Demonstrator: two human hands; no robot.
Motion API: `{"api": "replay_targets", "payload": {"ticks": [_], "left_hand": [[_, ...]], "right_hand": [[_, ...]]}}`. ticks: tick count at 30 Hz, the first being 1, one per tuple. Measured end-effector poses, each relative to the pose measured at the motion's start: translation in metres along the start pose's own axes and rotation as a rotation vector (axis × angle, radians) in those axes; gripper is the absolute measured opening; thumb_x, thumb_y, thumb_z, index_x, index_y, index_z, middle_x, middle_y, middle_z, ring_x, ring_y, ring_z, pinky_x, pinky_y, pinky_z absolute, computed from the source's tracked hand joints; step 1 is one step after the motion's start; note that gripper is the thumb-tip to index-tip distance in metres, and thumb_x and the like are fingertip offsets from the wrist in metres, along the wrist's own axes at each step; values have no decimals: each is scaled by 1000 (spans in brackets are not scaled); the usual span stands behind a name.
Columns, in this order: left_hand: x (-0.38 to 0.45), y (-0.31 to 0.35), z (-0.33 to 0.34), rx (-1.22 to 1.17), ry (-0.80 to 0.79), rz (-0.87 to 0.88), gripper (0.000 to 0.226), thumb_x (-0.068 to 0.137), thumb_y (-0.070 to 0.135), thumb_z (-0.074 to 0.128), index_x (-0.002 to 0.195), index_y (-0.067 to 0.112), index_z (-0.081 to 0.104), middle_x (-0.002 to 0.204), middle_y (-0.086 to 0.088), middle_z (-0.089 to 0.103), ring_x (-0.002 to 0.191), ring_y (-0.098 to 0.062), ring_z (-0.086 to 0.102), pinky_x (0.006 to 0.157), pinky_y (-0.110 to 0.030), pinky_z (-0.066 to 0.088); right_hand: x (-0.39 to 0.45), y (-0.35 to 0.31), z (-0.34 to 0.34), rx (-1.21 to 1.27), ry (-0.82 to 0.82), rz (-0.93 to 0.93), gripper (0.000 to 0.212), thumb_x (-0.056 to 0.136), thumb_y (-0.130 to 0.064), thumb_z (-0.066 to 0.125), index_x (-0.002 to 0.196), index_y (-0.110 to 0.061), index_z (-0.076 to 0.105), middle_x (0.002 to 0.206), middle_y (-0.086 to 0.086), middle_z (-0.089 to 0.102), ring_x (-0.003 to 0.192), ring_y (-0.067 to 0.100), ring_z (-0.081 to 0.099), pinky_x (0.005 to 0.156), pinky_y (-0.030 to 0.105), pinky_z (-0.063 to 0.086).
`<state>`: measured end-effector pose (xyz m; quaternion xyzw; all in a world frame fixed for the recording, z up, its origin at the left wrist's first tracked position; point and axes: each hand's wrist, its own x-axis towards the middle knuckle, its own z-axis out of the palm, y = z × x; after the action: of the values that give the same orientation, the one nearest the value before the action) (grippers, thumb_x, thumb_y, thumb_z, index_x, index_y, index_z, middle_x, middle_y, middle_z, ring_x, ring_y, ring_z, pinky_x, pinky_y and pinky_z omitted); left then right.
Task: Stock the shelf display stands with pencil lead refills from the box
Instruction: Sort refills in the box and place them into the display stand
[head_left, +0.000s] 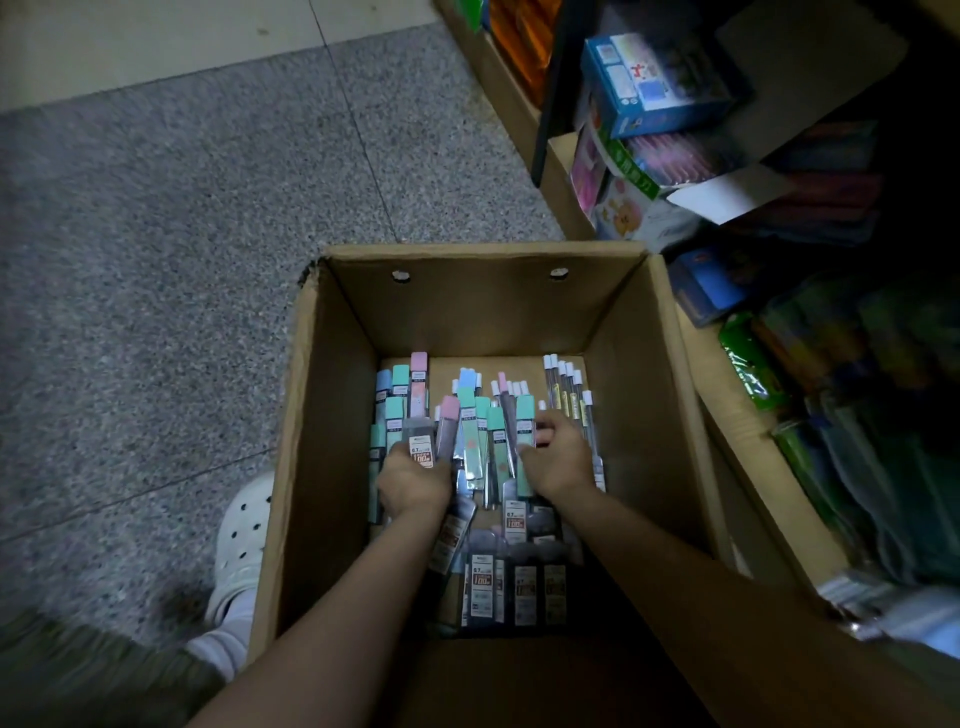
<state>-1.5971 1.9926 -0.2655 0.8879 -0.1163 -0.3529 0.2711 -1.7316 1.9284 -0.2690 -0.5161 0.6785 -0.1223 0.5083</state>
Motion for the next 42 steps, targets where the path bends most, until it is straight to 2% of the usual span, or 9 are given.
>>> {"api": "replay_targets", "payload": {"ticks": [7,10,14,18,21,25,28,34,42], "left_hand": [[-47,63,-38,-433,-406,134,11,82,11,75,92,11,70,86,-9,73,79,-24,69,78,-34,57],[-80,107,-63,-425,-575,311,6,82,7,73,86,11,72,71,-3,73,65,-14,67,58,-22,55],[-124,170,-95,-300,-791,518,18,83,10,72,101,6,72,96,-18,74,87,-28,69,83,-38,57],[-164,217,-118,-197,-793,768,12,87,12,69,97,7,70,82,-10,72,72,-20,64,64,-22,52],[-189,237,-121,-256,-946,805,16,89,8,64,103,5,70,100,-18,71,83,-27,56,75,-34,43],[-224,257,-114,-393,-1138,793,19,94,9,59,110,4,65,84,0,73,61,-7,63,58,-20,51],[-245,264,-105,-387,-1172,808,25,88,15,69,108,1,69,74,-4,57,56,-8,49,54,-19,41],[-263,274,-85,-337,-1171,862,15,81,21,78,88,14,66,58,6,57,50,-6,50,44,-17,40],[-260,290,-65,-406,-1135,867,17,76,26,81,84,15,71,57,2,62,50,-10,58,50,-23,45]], "right_hand": [[-39,-55,-53,167,-31,-234,77,82,16,63,144,-19,35,80,-2,56,52,-6,56,46,9,42],[-66,-92,-97,174,82,-339,73,77,12,70,136,-18,39,83,3,61,62,3,60,50,14,47],[-112,-135,-158,162,250,-512,64,76,3,74,121,-26,39,82,-4,62,75,8,64,64,17,53],[-163,-162,-208,127,363,-584,65,74,-9,81,116,-36,39,89,4,65,73,13,68,61,28,54],[-199,-173,-238,73,441,-638,58,78,-12,78,116,-33,40,86,7,67,73,17,69,67,37,59],[-238,-182,-279,5,584,-674,44,85,-14,70,109,-27,36,88,-1,65,76,19,69,70,40,59],[-262,-185,-314,-124,675,-703,41,89,-16,67,112,-26,34,96,1,66,79,19,68,74,44,57],[-293,-182,-382,-319,957,-646,37,86,-27,74,105,-29,42,84,-10,58,70,4,63,54,21,48],[-261,-192,-397,-485,1062,-668,36,81,-19,79,106,-21,53,90,-4,56,78,16,64,74,41,57]]}}
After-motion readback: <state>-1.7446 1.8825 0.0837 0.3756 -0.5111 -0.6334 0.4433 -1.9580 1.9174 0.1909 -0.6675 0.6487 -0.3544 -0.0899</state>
